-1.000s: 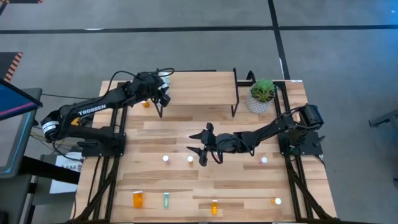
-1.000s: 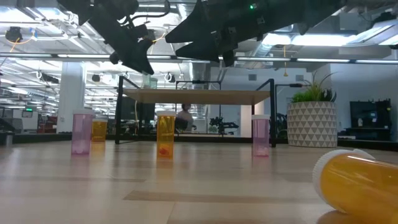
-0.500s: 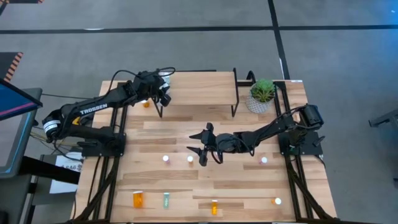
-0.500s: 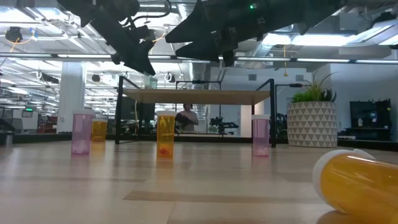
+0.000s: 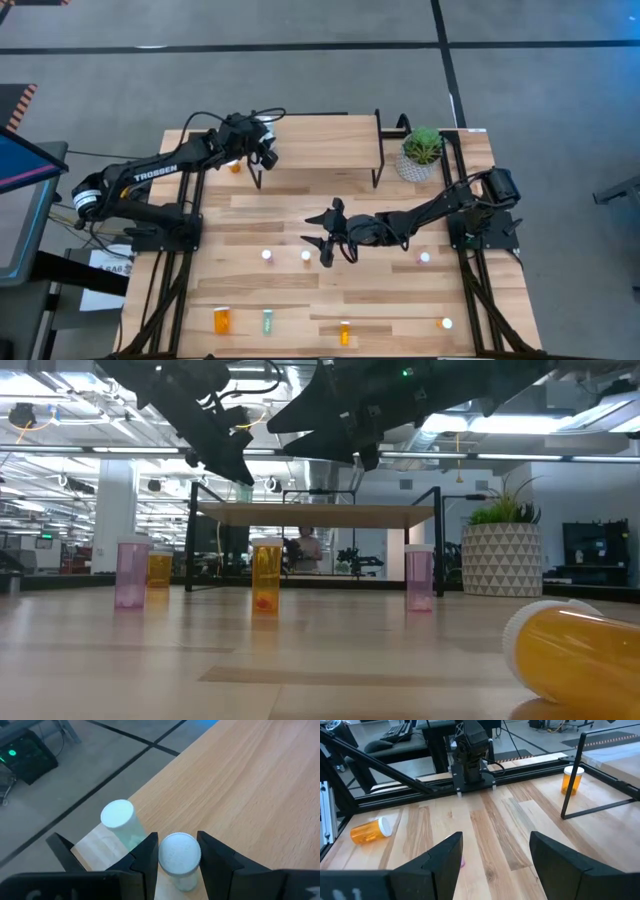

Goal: Pick and place medicine bottles onto shelf by color
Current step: Put the right blue pill bottle on the shelf aligned with the other blue pill bottle

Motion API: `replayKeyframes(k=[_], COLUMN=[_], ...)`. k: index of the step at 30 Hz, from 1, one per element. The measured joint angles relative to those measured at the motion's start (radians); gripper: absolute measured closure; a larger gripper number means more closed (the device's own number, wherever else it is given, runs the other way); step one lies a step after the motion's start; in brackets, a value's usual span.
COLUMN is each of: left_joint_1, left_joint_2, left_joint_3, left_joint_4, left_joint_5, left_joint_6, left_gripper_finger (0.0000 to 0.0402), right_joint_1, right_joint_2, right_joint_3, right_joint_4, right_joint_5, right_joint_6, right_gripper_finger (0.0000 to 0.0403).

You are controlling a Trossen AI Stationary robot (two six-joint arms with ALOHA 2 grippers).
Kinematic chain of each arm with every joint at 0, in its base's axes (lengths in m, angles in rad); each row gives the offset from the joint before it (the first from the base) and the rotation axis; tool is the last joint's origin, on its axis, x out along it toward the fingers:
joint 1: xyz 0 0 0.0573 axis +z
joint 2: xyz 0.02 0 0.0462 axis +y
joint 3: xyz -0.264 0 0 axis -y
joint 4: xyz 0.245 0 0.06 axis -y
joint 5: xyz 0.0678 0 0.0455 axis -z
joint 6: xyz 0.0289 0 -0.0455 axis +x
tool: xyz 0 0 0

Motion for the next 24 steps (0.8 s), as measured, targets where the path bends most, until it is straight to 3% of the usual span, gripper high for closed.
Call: replayKeyframes(k=[24], left_joint_1=[0.000], left_joint_2=[-0.003], left_joint_3=[-0.002], left_joint_4=[-0.010], left_joint_5=[-0.007], left_joint_6=[0.002], left_gripper_finger=[0.0300], right_joint_1=[0.000], right_joint_2=[0.000], right_joint_3=[0.000], right_joint_4=[0.000], right_joint_5=[0.000], right_joint_6=[0.000], right_gripper_finger=[0.0148])
